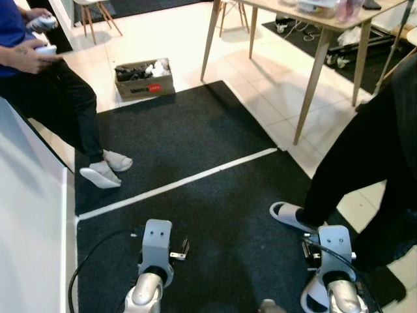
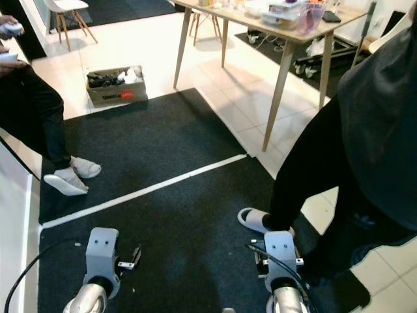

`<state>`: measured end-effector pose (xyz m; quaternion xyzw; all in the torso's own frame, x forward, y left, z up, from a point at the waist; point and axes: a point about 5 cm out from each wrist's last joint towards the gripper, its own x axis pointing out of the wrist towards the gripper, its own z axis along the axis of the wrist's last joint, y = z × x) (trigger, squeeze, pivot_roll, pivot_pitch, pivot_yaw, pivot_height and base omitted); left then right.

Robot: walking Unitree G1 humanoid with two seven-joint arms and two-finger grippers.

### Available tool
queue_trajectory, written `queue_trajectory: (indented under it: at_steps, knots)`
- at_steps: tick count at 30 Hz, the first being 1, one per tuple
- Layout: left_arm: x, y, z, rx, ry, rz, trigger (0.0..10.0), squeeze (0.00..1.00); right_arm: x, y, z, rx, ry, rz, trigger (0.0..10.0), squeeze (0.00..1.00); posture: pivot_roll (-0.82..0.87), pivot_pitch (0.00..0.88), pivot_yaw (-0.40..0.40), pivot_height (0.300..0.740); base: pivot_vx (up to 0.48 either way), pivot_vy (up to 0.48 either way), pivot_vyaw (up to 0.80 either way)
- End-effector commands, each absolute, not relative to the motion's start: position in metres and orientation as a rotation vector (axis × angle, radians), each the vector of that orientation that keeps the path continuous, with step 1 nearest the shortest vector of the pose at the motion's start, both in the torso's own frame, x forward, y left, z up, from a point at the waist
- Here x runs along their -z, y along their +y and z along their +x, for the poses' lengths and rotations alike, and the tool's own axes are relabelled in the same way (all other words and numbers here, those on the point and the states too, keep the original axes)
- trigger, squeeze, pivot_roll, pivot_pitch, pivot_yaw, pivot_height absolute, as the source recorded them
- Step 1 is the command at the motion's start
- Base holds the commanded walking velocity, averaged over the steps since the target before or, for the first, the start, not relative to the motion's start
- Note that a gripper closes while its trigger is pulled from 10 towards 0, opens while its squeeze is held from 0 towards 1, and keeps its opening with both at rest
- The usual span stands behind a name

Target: Restocking fridge

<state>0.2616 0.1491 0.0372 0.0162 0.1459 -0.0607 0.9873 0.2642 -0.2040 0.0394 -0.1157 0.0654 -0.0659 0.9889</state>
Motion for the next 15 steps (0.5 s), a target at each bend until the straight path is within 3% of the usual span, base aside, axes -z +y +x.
queue_trajectory:
  at_steps: [1, 8, 15]
  knots:
    - [-0.0295, 0.1531, 0.2564, 0.108, 0.331, 0.037, 10.0, 0.0, -0.0335, -0.2051, 0.2589, 0.14, 0.155, -0.213, 10.0, 0.0, -0.21, 0.22, 0.062, 0.707, 0.307, 0.0, 0.0]
    - [-0.0298, 0.1535, 0.2571, 0.103, 0.329, 0.037, 10.0, 0.0, -0.0334, -0.205, 0.259, 0.143, 0.155, -0.195, 10.0, 0.0, -0.21, 0.219, 0.061, 0.707, 0.307, 0.0, 0.0]
    - [-0.0297, 0.1537, 0.2572, 0.103, 0.33, 0.039, 10.0, 0.0, -0.0333, -0.2053, 0.2595, 0.143, 0.155, -0.19, 10.0, 0.0, -0.2, 0.215, 0.062, 0.707, 0.307, 0.0, -0.46]
